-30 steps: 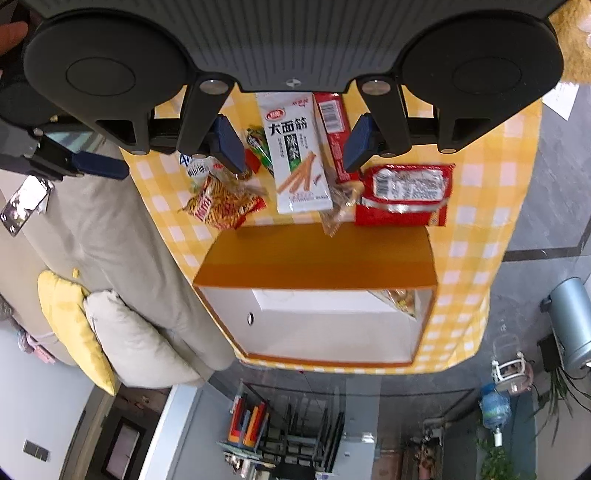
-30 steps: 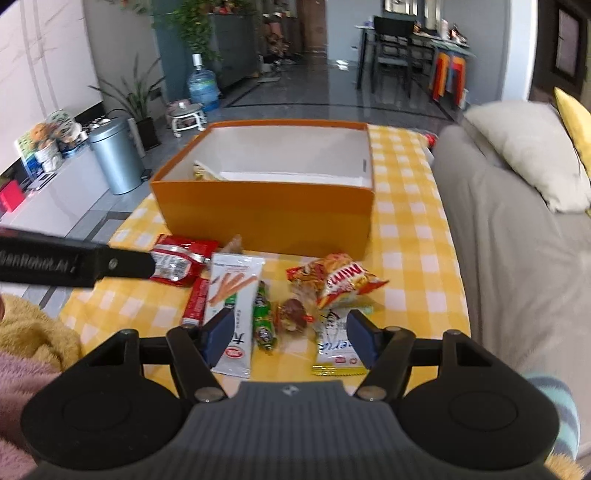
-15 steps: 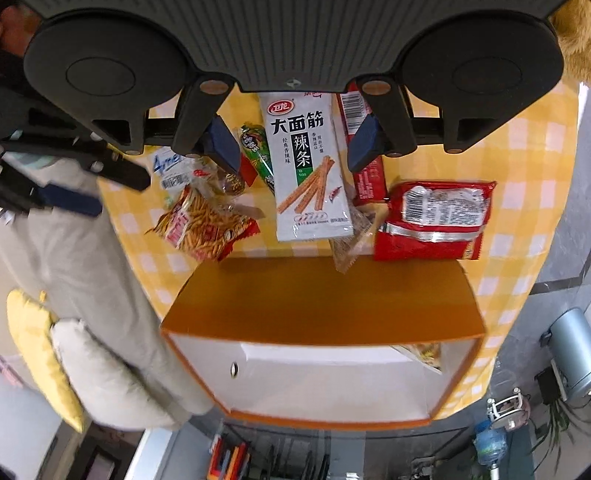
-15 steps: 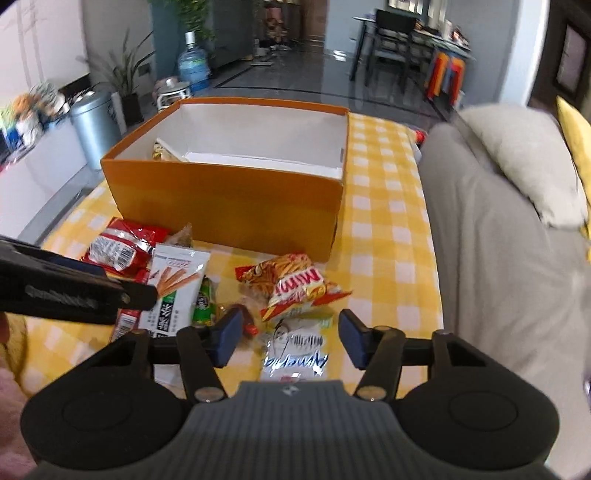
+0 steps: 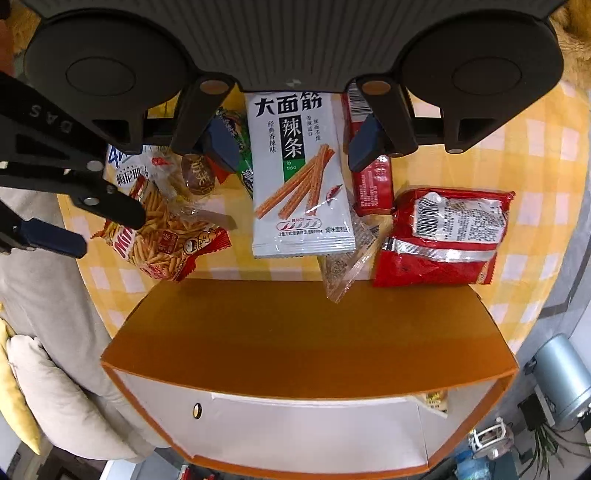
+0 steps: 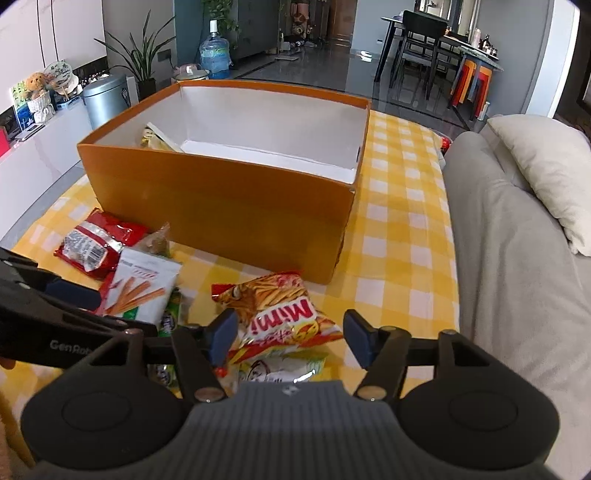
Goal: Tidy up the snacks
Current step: 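Grasp the Mimi snack bag with the right tool while the left tool grasps the white breadstick packet, then lift both packets over the box and open both tools to release them, then withdraw both tools from the box toward the remaining snacks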
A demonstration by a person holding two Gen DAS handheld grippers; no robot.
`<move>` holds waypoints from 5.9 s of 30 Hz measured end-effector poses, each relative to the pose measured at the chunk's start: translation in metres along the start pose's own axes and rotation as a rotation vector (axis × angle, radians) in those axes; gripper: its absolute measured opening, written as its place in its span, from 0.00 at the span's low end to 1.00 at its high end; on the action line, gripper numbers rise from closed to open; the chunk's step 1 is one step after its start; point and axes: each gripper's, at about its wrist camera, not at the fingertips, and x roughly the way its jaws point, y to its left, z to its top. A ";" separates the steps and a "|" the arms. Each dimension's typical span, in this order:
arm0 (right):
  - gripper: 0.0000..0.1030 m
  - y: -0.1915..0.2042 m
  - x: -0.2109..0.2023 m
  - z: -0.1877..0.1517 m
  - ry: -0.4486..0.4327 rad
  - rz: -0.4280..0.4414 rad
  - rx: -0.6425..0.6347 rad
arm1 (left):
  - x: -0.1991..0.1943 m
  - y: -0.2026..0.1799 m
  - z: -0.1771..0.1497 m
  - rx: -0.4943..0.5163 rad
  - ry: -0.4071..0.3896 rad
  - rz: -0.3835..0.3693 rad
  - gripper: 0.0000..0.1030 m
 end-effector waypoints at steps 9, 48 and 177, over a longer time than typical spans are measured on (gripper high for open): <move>0.54 -0.004 0.031 -0.006 0.070 0.034 0.038 | 0.011 -0.002 0.003 0.024 0.022 0.020 0.66; 0.23 0.018 -0.031 -0.004 -0.026 -0.018 0.049 | -0.055 0.010 -0.003 0.048 -0.144 -0.029 0.52; 0.60 0.044 -0.079 0.108 -0.061 -0.009 0.210 | -0.158 0.061 0.046 0.048 -0.454 -0.028 0.68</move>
